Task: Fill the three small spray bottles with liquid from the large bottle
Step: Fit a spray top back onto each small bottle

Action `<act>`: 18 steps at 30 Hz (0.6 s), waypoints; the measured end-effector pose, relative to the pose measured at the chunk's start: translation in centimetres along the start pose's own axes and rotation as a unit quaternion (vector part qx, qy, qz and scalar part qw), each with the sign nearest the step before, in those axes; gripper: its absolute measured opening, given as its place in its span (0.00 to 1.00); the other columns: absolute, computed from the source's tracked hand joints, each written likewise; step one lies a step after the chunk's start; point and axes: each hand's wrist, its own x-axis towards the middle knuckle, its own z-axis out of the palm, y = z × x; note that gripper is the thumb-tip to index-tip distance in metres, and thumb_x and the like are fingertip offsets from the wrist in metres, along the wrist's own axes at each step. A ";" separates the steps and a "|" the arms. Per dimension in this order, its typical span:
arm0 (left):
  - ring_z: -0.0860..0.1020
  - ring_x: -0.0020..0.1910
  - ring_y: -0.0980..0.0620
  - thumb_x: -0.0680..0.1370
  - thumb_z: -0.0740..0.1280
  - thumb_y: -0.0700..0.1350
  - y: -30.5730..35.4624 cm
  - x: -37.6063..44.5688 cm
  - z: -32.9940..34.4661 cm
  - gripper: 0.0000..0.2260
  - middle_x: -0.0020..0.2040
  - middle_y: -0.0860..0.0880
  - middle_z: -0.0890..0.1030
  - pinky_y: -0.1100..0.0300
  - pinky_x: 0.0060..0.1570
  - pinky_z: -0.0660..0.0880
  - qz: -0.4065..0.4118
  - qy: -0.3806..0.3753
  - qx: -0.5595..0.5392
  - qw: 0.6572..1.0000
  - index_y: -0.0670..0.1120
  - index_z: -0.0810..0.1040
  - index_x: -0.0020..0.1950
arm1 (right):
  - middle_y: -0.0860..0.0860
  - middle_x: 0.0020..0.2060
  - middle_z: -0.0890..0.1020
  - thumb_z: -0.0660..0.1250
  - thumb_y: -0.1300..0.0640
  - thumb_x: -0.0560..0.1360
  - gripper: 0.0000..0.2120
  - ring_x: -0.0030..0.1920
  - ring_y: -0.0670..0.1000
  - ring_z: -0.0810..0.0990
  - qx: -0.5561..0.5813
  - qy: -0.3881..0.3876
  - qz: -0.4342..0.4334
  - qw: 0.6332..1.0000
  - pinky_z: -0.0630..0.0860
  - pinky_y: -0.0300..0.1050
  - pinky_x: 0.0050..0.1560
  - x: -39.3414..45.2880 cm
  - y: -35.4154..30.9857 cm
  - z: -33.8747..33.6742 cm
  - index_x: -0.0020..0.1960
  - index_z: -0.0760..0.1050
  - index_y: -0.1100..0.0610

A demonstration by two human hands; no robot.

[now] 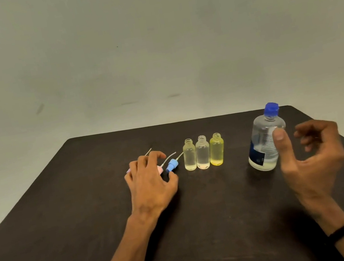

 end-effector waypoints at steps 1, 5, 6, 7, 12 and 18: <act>0.69 0.61 0.52 0.75 0.71 0.54 -0.1 0.0 0.0 0.19 0.58 0.56 0.75 0.48 0.68 0.67 -0.008 -0.002 0.005 1.000 0.59 0.73 0.64 | 0.59 0.44 0.78 0.74 0.41 0.78 0.24 0.40 0.58 0.74 -0.002 -0.006 -0.019 1.000 0.72 0.55 0.40 -0.3 -0.4 0.1 0.51 0.75 0.63; 0.70 0.61 0.51 0.76 0.70 0.52 -0.3 0.0 -0.2 0.17 0.57 0.56 0.76 0.53 0.63 0.65 -0.038 0.006 0.024 0.999 0.58 0.73 0.64 | 0.55 0.37 0.75 0.72 0.44 0.79 0.22 0.35 0.57 0.72 -0.005 -0.059 -0.109 0.992 0.70 0.50 0.36 -1.5 -2.5 0.8 0.41 0.73 0.63; 0.70 0.60 0.52 0.77 0.70 0.52 -0.4 0.1 -0.3 0.17 0.56 0.56 0.76 0.53 0.61 0.65 -0.046 0.007 0.025 0.999 0.58 0.73 0.65 | 0.54 0.36 0.74 0.72 0.45 0.78 0.22 0.35 0.56 0.72 -0.001 -0.074 -0.123 0.990 0.70 0.51 0.35 -1.9 -2.9 1.1 0.39 0.73 0.62; 0.70 0.60 0.52 0.77 0.70 0.53 -0.4 0.2 -0.3 0.16 0.55 0.56 0.77 0.53 0.61 0.65 -0.052 0.010 0.026 0.998 0.58 0.74 0.65 | 0.53 0.34 0.74 0.73 0.45 0.78 0.22 0.34 0.55 0.71 0.007 -0.088 -0.134 0.987 0.70 0.51 0.35 -2.3 -3.3 1.4 0.38 0.73 0.62; 0.73 0.56 0.52 0.79 0.69 0.52 -0.7 0.4 -0.5 0.06 0.49 0.57 0.80 0.52 0.57 0.68 -0.073 0.035 0.010 0.997 0.57 0.79 0.55 | 0.48 0.32 0.74 0.76 0.46 0.76 0.21 0.33 0.52 0.73 0.029 -0.153 -0.157 0.975 0.70 0.50 0.33 -3.7 -4.1 2.2 0.35 0.73 0.58; 0.74 0.56 0.51 0.81 0.68 0.53 -1.2 0.7 -0.3 0.10 0.49 0.56 0.82 0.52 0.56 0.70 -0.075 0.029 0.023 0.997 0.57 0.78 0.61 | 0.47 0.32 0.74 0.77 0.45 0.76 0.20 0.33 0.52 0.74 0.031 -0.172 -0.148 0.973 0.71 0.51 0.32 -3.7 -4.2 2.4 0.35 0.73 0.56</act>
